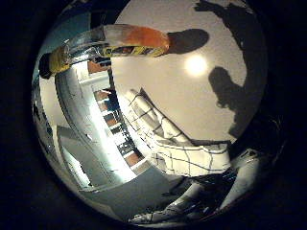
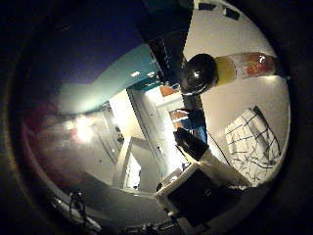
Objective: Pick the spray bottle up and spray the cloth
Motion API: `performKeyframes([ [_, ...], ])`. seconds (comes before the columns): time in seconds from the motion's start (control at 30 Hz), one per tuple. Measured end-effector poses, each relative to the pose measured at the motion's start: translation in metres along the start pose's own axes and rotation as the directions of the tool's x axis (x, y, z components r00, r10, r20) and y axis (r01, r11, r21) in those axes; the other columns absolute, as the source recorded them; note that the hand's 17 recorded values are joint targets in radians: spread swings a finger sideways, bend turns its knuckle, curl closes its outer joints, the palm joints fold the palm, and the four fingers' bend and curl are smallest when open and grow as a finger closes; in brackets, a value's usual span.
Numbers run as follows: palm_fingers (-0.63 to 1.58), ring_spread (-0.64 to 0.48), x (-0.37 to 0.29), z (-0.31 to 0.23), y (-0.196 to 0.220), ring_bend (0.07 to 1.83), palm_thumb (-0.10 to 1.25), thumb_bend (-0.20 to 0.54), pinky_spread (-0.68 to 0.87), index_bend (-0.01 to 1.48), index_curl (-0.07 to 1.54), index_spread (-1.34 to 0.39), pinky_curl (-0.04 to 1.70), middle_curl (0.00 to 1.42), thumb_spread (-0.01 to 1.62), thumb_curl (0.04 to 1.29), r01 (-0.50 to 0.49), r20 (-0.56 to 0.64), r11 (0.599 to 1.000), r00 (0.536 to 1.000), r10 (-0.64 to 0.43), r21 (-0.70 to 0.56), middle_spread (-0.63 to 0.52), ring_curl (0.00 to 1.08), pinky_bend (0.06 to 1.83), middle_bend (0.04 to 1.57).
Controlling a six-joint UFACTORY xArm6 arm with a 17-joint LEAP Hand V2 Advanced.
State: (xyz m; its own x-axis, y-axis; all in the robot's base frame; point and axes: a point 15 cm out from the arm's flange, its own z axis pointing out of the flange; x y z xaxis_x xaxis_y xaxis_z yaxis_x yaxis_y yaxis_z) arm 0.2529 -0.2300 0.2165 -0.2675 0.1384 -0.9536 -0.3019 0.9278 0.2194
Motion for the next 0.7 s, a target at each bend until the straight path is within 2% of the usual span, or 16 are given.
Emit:
performKeyframes([
  [0.7,0.19,0.18,-0.003,0.037,-0.006,0.39,0.72,-0.025,0.33,0.16,0.28,-0.08,0.31,0.38,1.00,0.40,0.025,-0.017,0.997,0.999,-0.027,-0.069,0.13,0.28,0.29,0.29],
])
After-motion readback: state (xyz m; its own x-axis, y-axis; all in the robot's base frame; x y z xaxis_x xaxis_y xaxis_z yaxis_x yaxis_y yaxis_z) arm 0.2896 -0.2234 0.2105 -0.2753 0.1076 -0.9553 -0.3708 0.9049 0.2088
